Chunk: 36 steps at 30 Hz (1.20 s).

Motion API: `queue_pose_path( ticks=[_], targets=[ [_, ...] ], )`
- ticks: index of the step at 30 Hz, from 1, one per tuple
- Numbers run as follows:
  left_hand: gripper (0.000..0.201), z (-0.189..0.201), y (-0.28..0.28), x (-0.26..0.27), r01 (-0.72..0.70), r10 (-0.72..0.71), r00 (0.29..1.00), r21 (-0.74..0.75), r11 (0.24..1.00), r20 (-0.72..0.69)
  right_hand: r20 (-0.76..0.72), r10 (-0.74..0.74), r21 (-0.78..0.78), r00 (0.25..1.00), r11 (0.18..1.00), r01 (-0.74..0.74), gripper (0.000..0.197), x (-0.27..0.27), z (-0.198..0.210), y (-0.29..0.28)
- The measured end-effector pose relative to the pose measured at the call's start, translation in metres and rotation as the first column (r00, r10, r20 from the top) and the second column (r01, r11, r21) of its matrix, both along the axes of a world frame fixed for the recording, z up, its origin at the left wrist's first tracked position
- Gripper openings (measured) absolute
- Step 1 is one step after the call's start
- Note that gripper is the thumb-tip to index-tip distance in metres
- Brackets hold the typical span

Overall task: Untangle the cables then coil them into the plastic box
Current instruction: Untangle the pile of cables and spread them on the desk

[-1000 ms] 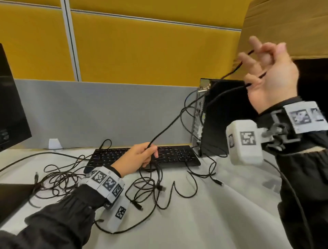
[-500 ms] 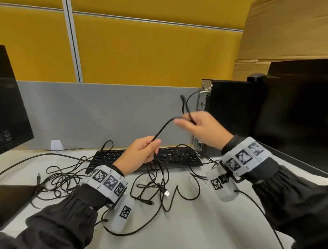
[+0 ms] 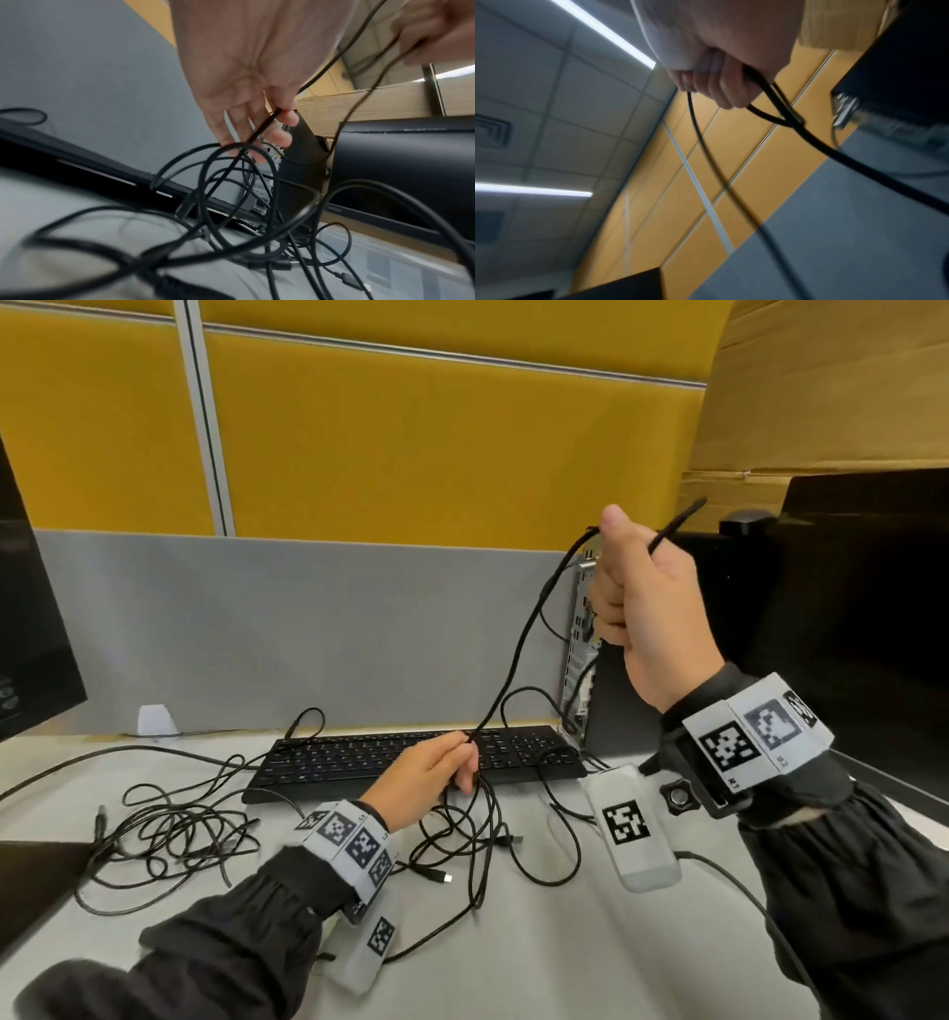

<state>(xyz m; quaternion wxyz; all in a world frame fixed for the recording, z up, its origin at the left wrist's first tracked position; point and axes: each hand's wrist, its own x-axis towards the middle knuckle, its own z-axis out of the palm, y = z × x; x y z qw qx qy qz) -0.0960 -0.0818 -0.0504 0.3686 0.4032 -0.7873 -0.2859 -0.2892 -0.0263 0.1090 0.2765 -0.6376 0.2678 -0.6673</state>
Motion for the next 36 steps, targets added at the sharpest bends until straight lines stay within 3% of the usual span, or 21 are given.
queue_pose_path(
  ticks=[3,8,12,14,16,18,20,22,24,27,30,32,34,36],
  targets=[
    [0.03,-0.003,0.002,0.002,-0.013,0.015,0.999,0.03,0.999,-0.05,-0.174,-0.133,0.07,0.976,0.987,0.147,0.043,-0.013,-0.013,-0.013],
    [0.029,-0.007,-0.001,0.002,-0.037,0.047,0.993,0.086,0.996,-0.111,-0.486,-0.144,0.16,0.862,0.955,0.25,0.038,-0.022,-0.047,-0.03],
    [0.029,-0.01,0.003,-0.006,-0.016,0.035,0.99,0.14,0.99,-0.134,-0.654,0.013,0.215,0.756,0.962,0.17,0.025,-0.013,-0.066,-0.033],
    [0.029,-0.011,0.002,-0.01,0.009,0.02,0.984,0.161,0.987,-0.177,-0.738,0.133,0.237,0.661,0.969,0.069,0.03,-0.006,-0.076,-0.033],
    [0.025,-0.011,0.002,-0.013,0.044,-0.005,0.977,0.18,0.983,-0.213,-0.778,0.261,0.308,0.571,0.951,-0.014,0.039,0.005,-0.089,-0.035],
    [0.025,-0.011,0.002,-0.015,0.082,-0.049,0.98,0.172,0.982,-0.192,-0.779,0.297,0.345,0.552,0.938,-0.019,0.034,0.017,-0.101,-0.038],
    [0.026,-0.009,0.004,-0.015,0.09,-0.075,0.991,0.141,0.986,-0.111,-0.805,0.199,0.276,0.559,0.959,0.057,0.019,0.024,-0.11,-0.044],
    [0.03,-0.006,0.004,-0.012,0.095,-0.087,0.994,0.133,0.987,-0.067,-0.868,0.095,0.196,0.487,0.967,0.16,0.01,0.026,-0.111,-0.049],
    [0.024,-0.003,0.004,-0.007,0.121,-0.114,0.992,0.187,0.975,-0.049,-0.905,0.135,0.237,0.403,0.948,0.215,0.005,0.027,-0.111,-0.05],
    [0.013,-0.001,0.006,0.0,0.119,-0.131,0.991,0.26,0.958,0.029,-0.907,0.265,0.35,0.327,0.907,0.235,0.016,0.028,-0.114,-0.05],
    [0.013,0.003,0.004,0.009,0.011,-0.016,1.0,0.25,0.968,0.018,-0.928,0.273,0.338,0.255,0.905,0.26,0.018,0.019,-0.118,-0.052],
    [0.016,0.002,-0.003,0.017,-0.13,0.143,0.989,0.284,0.95,-0.025,-0.928,0.26,0.33,0.265,0.905,0.267,0.018,0.009,-0.12,-0.053],
    [0.014,-0.001,-0.013,0.027,-0.313,0.357,0.933,0.379,0.87,-0.047,-0.905,0.328,0.394,0.272,0.888,0.239,0.025,0.002,-0.121,-0.05],
    [0.026,-0.006,-0.023,0.034,-0.362,0.505,0.855,0.564,0.743,-0.117,-0.873,0.418,0.473,0.25,0.851,0.227,0.034,0.0,-0.123,-0.045]
  ],
)
